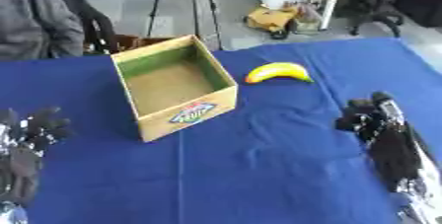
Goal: Pick up objects on the table and place them in the box.
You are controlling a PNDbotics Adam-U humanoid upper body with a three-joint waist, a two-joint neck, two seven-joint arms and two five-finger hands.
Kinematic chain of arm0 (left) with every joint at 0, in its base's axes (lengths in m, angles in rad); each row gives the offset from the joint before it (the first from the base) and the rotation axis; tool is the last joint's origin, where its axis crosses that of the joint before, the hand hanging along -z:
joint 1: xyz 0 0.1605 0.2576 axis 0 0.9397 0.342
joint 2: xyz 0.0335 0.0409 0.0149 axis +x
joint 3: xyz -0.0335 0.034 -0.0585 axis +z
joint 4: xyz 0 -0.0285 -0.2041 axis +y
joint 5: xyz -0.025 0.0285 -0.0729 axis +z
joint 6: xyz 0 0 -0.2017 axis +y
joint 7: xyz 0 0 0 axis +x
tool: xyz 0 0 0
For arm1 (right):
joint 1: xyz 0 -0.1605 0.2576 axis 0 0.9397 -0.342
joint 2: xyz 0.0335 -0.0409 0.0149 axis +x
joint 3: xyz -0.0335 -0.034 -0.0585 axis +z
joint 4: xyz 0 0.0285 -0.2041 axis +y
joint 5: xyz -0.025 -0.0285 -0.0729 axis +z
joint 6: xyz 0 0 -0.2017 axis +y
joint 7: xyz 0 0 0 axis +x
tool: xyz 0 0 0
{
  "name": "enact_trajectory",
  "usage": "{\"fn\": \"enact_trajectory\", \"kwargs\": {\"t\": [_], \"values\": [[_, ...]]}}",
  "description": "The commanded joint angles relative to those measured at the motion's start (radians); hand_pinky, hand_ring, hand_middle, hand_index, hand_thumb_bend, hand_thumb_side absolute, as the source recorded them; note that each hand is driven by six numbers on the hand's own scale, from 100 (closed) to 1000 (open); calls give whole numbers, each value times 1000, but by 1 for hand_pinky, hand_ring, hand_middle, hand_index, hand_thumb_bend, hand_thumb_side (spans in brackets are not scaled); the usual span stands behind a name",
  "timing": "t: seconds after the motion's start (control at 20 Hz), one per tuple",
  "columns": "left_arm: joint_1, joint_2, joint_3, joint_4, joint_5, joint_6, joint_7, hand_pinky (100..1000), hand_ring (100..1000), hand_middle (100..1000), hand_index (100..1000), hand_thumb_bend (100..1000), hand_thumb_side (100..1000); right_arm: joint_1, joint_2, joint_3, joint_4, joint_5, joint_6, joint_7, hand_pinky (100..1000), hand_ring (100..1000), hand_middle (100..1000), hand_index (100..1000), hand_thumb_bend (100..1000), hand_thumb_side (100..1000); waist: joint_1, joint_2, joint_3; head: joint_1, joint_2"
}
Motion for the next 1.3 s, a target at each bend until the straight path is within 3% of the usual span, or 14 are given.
{"fn": "enact_trajectory", "kwargs": {"t": [0.05, 0.65, 1.0, 1.2, 1.25, 1.3], "values": [[-12, 11, -1, -19, 5, 1, -2, 713, 710, 728, 545, 250, 983, -5, -9, -7, -18, 0, -3, 4, 667, 583, 560, 657, 100, 793, -2, -8, 1, -2, 3], [-12, 11, -2, -20, 6, 1, -1, 713, 710, 728, 546, 249, 982, -6, -21, -7, -20, 3, -2, 4, 667, 582, 559, 658, 100, 787, -2, -9, 2, -2, 3], [-12, 15, -6, -19, 5, 2, -4, 713, 710, 728, 547, 249, 981, -50, -244, -36, -65, 15, 7, 8, 673, 584, 564, 680, 100, 724, -6, -12, 11, -4, 5], [-13, 16, -6, -19, 6, 2, -4, 713, 710, 728, 547, 249, 981, -65, -286, -45, -66, 27, 16, 8, 673, 584, 564, 680, 100, 724, -6, -12, 13, -4, 5], [-13, 15, -6, -20, 6, 2, -4, 713, 710, 728, 547, 249, 981, -66, -288, -46, -67, 28, 16, 8, 679, 596, 575, 702, 100, 1000, -6, -12, 13, -4, 5], [-13, 18, -9, -20, 6, 2, -6, 713, 710, 728, 547, 249, 981, -73, -299, -47, -69, 35, 18, 14, 684, 607, 593, 719, 100, 656, -12, -12, 18, -4, 4]]}}
